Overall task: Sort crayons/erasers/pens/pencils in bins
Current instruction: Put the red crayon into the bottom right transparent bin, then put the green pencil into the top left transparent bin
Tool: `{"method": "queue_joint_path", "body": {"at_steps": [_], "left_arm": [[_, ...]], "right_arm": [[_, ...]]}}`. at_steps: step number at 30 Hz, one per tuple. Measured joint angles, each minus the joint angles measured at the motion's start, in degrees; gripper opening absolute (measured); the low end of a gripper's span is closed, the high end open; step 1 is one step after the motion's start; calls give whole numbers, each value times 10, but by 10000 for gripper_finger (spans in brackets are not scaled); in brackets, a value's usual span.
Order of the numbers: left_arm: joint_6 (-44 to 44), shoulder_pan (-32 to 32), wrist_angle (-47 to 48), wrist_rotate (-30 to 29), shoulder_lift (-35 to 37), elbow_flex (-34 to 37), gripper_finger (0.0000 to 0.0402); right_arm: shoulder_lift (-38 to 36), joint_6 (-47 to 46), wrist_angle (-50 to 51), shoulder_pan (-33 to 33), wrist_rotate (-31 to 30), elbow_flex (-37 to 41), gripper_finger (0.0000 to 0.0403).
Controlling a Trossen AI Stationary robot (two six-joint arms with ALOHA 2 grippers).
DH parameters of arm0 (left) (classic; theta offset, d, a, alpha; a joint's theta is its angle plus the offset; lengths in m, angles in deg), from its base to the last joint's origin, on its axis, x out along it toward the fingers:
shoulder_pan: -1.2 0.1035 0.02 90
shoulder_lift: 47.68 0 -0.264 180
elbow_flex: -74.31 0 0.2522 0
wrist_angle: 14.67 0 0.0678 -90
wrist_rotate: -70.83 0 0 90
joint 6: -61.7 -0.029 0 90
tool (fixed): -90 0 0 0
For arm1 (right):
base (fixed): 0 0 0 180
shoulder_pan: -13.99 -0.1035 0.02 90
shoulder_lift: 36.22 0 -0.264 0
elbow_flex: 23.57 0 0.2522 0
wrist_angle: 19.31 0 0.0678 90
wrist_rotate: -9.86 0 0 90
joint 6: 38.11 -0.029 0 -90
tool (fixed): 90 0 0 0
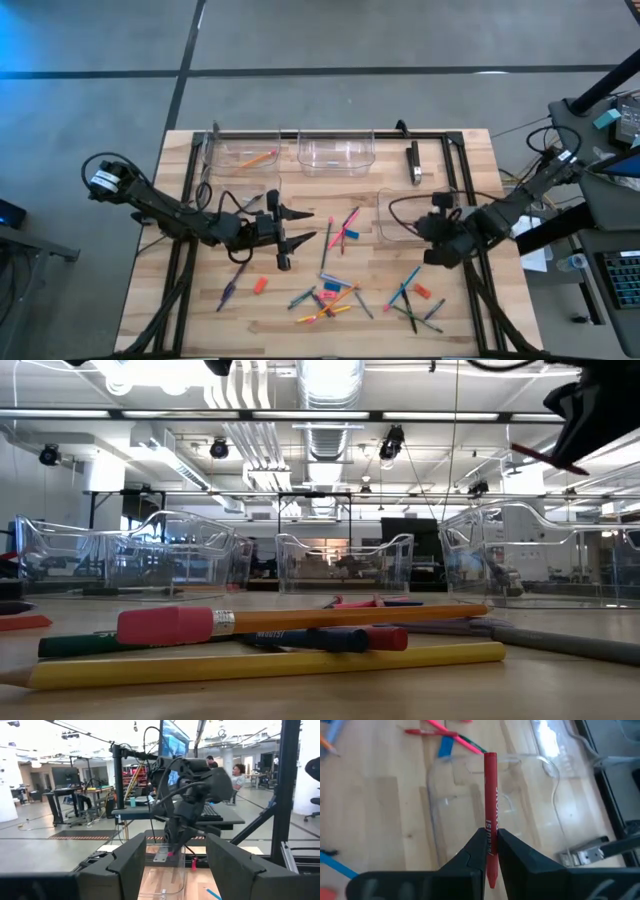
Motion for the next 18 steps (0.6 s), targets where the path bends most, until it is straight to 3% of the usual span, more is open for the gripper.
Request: {"method": "queue_joint_path", "body": {"at_steps": [8, 18], "left_arm": [[-5, 0, 0, 1, 0, 0, 189], [-4, 0, 0, -1, 0, 0, 189]], "right_arm": [[-10, 28, -33, 30, 28, 23, 31], [-10, 76, -42, 30, 10, 25, 49]]}}
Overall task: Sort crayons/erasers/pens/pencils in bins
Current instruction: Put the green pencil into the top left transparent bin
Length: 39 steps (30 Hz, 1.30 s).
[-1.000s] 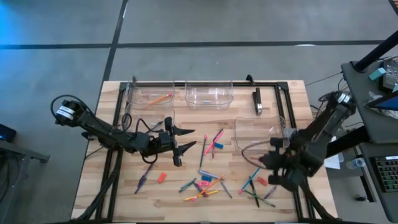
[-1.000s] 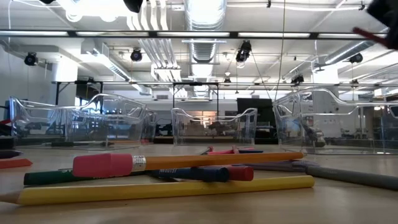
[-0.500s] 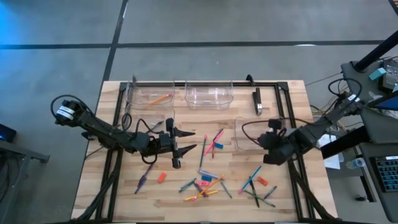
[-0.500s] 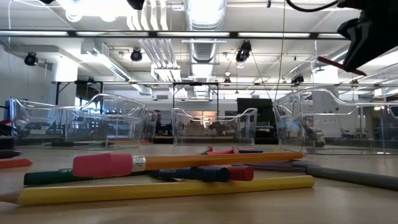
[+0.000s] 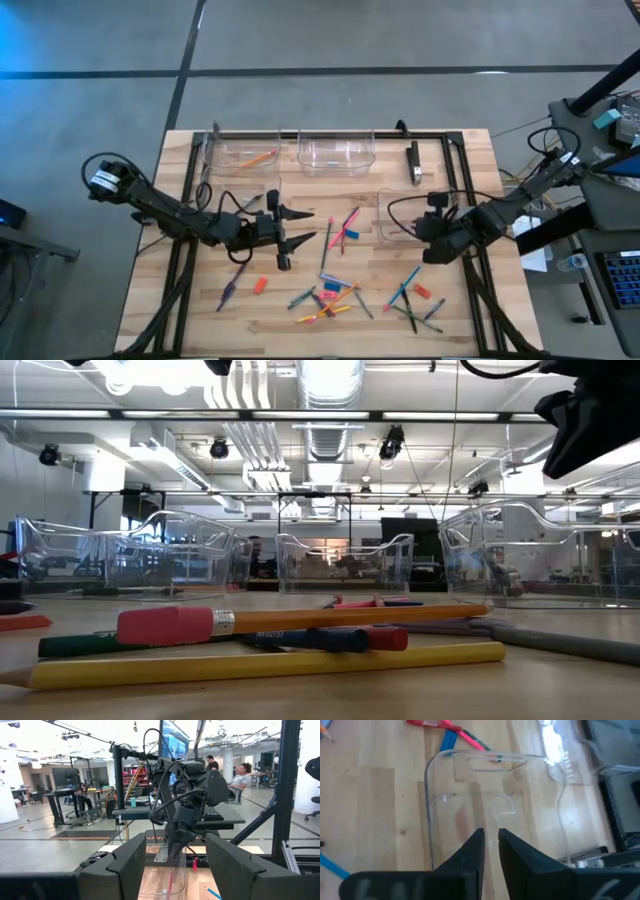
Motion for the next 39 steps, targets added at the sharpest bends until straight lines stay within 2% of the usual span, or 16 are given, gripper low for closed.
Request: {"method": "queue_joint_path", "body": {"at_steps": [5, 12, 14, 18, 21, 23, 28, 39], "left_arm": [[0, 0, 0, 0, 0, 0, 189], [2, 0, 1, 0, 0, 0, 189], [2, 0, 4, 0, 0, 0, 189], [4, 0, 5, -1, 0, 0, 189], [5, 0, 5, -1, 0, 0, 189], [10, 0, 5, -1, 0, 0, 189], [20, 0, 5, -1, 0, 0, 189], [20, 0, 5, -1, 0, 0, 189]], "right_arm": [[0, 5, 0, 0, -2, 0, 91], [0, -11, -7, -1, 11, 0, 209], [0, -13, -20, 0, 41, -2, 241], [0, -11, -77, -2, 155, -5, 278], [3, -39, -132, -14, 224, -1, 284], [11, -59, -158, -31, 237, 1, 284], [58, -95, -172, -87, 238, 3, 270], [219, -210, -229, -190, 240, -14, 241]]}}
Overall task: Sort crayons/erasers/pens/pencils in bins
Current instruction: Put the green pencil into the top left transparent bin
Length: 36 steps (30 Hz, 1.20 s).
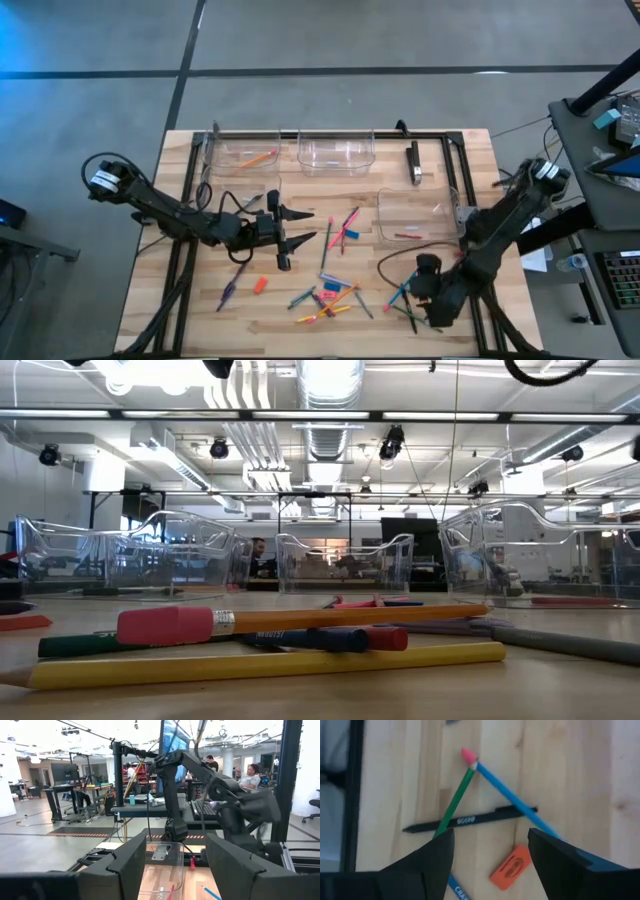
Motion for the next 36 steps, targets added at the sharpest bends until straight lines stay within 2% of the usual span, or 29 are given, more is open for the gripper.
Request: {"method": "queue_joint_path", "body": {"at_steps": [9, 16, 26, 36], "left_arm": [[0, 0, 1, 0, 0, 0, 189], [0, 0, 4, 0, 0, 0, 189], [0, 0, 9, 0, 0, 0, 189], [0, 0, 10, 0, 0, 0, 189]], "right_arm": [[73, -103, -44, -67, 13, -16, 240], [114, -94, -101, -73, 13, -16, 239], [161, -94, -101, -73, 10, -17, 239], [166, -97, -101, -73, 5, -17, 231]]}}
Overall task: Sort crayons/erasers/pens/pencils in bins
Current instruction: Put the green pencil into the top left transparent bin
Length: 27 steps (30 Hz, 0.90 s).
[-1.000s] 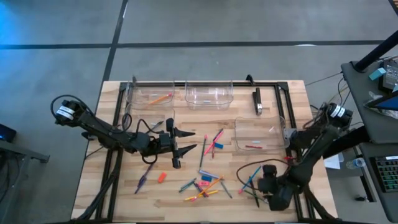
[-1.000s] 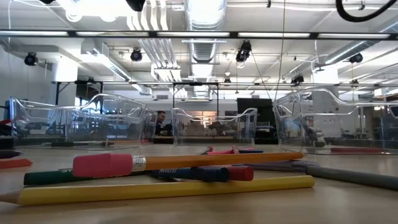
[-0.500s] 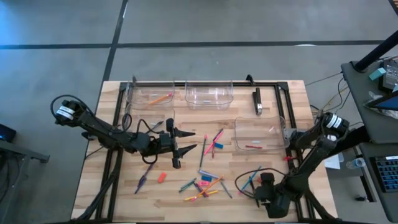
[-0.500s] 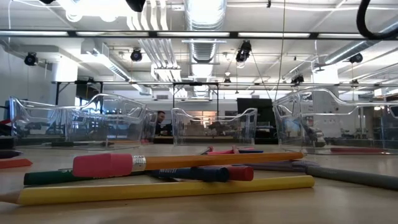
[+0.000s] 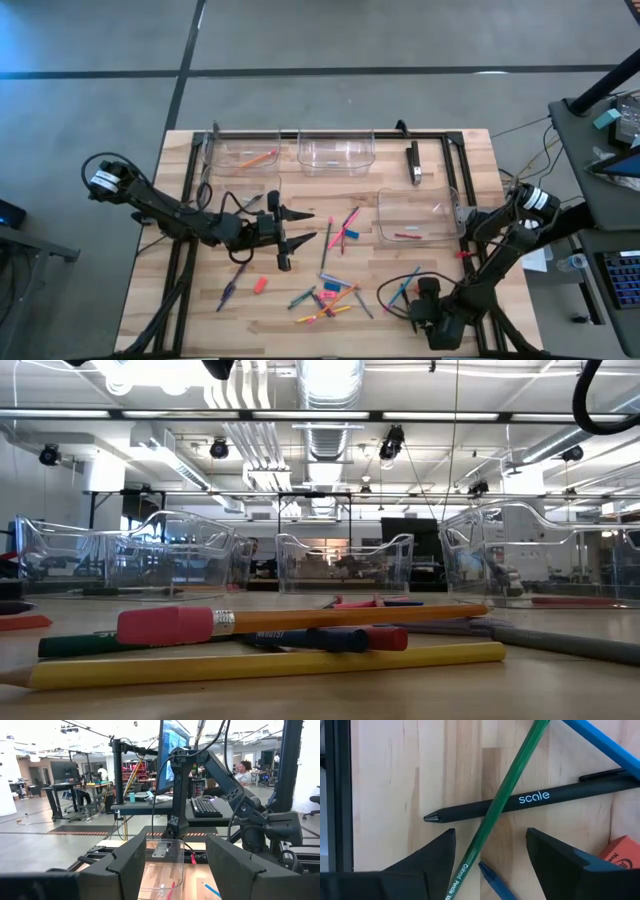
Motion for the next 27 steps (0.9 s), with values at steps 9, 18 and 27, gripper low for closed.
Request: {"method": "queue_joint_path", "body": {"at_steps": [9, 18, 27], "left_arm": [[0, 0, 0, 0, 0, 0, 189], [0, 0, 1, 0, 0, 0, 189], [0, 0, 1, 0, 0, 0, 189]], "right_arm": [[1, 3, 7, 0, -10, 1, 165], [1, -5, 10, 0, -6, 1, 86], [-25, -5, 25, 0, -3, 4, 48]]}}
